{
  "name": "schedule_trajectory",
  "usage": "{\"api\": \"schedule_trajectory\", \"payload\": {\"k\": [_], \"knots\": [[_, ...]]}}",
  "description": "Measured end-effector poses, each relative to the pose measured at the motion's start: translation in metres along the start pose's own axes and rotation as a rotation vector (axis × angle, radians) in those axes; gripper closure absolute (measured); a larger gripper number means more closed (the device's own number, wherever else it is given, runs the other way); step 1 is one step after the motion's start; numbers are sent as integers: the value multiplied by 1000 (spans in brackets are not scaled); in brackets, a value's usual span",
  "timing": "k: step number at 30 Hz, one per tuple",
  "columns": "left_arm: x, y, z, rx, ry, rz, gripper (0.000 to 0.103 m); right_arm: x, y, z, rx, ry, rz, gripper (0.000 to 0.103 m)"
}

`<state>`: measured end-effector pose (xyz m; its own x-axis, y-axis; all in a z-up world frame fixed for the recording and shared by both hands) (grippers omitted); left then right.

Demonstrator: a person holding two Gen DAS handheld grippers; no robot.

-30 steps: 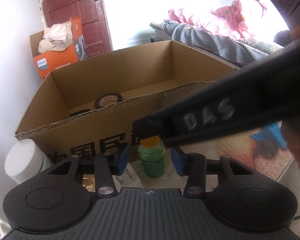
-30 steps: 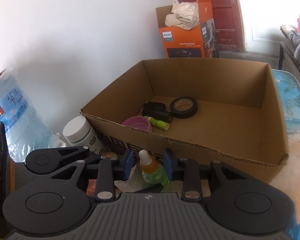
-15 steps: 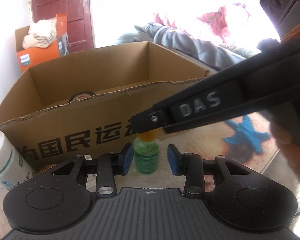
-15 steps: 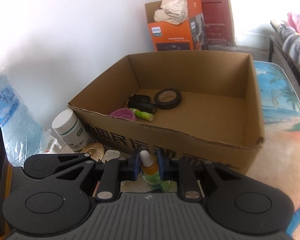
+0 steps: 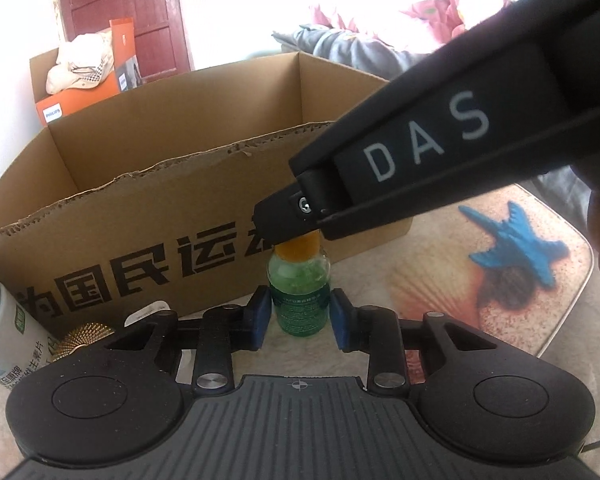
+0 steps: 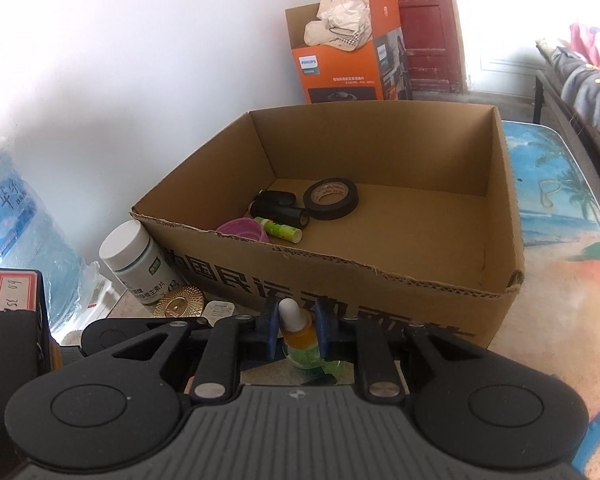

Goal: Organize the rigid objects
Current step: 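Carry the green dropper bottle into the box and release it upright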

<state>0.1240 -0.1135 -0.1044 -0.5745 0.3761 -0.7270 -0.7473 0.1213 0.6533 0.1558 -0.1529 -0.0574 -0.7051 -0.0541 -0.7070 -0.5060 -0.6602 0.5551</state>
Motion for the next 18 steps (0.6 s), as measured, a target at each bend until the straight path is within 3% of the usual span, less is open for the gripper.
{"api": "schedule_trajectory", "payload": {"k": [9, 14, 18], "knots": [[-20, 42, 12, -19, -7, -65, 72, -17, 32, 28, -30, 55, -44, 82], [-57, 65, 31, -57, 3, -93, 72, -53, 51, 49, -97, 93, -109, 82], [-90, 57, 51, -24, 59, -70, 72, -93, 48, 44, -140, 95, -133, 82]]}}
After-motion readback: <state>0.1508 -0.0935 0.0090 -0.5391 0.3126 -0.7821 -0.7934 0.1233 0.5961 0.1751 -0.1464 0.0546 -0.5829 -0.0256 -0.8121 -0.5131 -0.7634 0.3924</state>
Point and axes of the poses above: each gripper's, at about its wrist camera, not at the fingertips, and y roughly against the way its jaws point, z to its left, x to its underside, the point moved 9 cm from there along -y, roughly the way its jaws point, and after that the axes turned 13 degrees about -x, right-handed, at the moved point
